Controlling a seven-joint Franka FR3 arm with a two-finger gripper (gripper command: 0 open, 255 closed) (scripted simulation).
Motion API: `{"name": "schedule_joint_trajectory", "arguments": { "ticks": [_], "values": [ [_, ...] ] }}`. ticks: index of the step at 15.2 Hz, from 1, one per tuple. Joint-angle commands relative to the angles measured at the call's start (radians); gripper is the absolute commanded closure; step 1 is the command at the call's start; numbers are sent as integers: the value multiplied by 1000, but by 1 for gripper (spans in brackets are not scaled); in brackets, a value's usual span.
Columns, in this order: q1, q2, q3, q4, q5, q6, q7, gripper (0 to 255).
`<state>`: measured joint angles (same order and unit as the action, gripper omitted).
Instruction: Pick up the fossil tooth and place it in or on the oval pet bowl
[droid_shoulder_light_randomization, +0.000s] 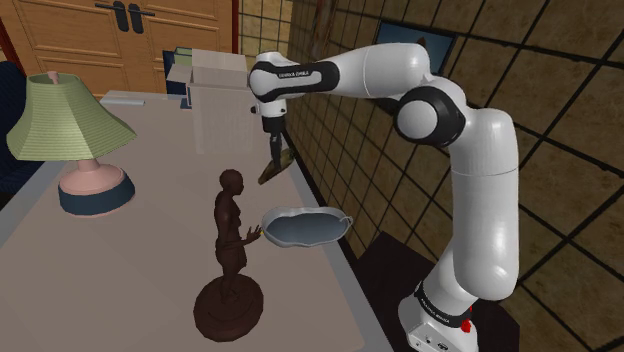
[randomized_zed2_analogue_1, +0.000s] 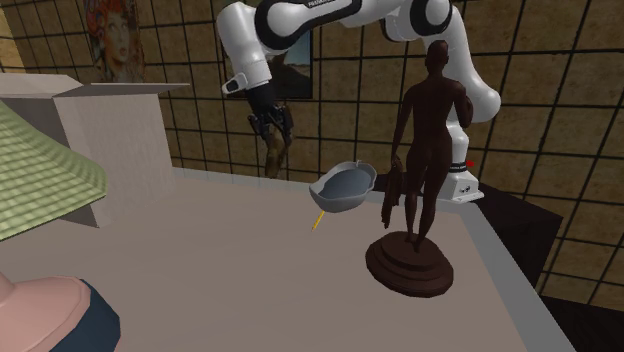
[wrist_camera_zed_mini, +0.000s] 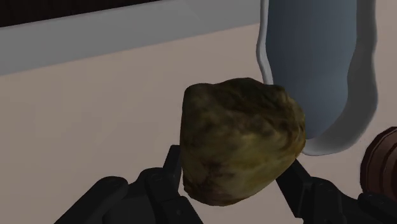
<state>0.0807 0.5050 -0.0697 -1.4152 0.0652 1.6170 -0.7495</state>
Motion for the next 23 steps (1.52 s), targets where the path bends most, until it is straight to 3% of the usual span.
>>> {"name": "schedule_joint_trajectory", "arguments": {
  "ticks": [1,7,15,23],
  "values": [
    [4,-49,0,-67,-2,17,2,255],
    [26,-302,2,-439,-12,137,20,255],
    [45,-609,17,-825,-20,219,54,255],
    [47,-597,19,-913,-17,320,52,255]
  ]
}}
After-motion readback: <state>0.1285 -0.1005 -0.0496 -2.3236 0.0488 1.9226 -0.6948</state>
